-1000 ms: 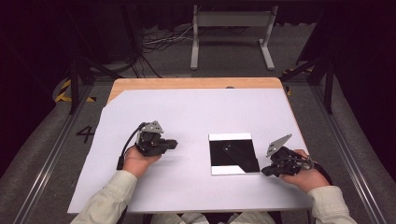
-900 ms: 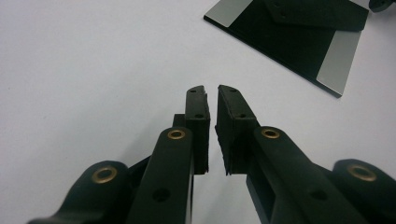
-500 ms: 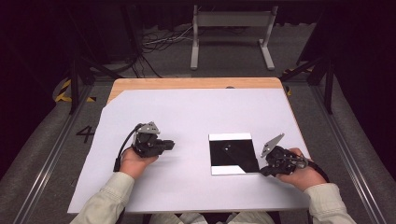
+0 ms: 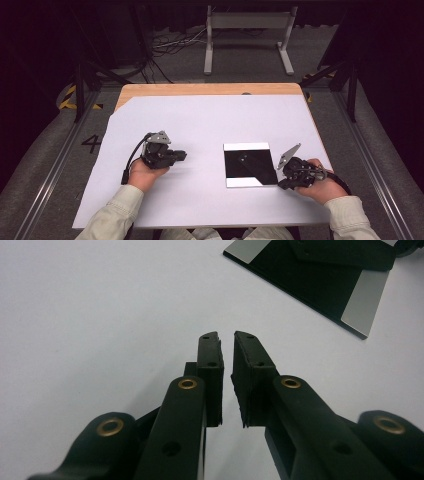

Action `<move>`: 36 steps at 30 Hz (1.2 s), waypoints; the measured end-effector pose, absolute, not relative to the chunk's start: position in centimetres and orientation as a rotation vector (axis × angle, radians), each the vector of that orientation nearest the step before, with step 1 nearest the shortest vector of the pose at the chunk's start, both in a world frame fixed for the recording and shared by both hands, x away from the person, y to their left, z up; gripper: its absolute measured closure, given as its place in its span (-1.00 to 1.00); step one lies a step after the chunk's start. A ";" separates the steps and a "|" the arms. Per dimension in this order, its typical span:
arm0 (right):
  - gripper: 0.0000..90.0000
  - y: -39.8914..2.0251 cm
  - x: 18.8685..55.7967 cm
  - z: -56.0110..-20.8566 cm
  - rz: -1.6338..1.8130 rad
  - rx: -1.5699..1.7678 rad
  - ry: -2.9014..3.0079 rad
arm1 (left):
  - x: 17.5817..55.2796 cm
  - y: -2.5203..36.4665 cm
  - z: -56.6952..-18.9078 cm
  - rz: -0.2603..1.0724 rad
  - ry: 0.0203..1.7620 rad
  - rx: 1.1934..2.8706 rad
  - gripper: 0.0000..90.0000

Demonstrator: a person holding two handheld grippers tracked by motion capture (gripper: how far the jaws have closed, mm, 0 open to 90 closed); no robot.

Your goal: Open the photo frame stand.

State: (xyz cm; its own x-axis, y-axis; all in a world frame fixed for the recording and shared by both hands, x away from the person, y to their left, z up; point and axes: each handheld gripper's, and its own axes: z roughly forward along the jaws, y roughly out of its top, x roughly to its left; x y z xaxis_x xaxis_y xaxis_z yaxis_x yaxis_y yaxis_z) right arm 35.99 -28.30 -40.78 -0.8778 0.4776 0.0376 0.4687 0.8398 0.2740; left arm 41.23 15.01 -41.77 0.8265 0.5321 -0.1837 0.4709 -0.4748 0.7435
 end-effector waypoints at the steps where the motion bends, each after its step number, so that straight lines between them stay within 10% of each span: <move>1: 0.99 -28.3 36.0 -40.8 0.433 0.764 2.981 | 41.2 15.0 -41.8 0.090 0.732 2.150 0.83; 36: 1.00 -30.1 35.4 -37.8 0.839 0.720 2.844 | 41.2 14.8 -41.9 0.084 0.729 2.158 0.82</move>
State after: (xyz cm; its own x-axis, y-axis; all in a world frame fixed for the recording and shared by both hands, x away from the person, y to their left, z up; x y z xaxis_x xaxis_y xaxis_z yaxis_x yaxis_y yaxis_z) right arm 35.42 -30.06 -37.79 -0.8849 0.4635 0.0455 0.4141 0.7382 0.5325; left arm 41.18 14.79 -41.92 0.8290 0.5278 -0.1849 0.4715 -0.4820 0.7385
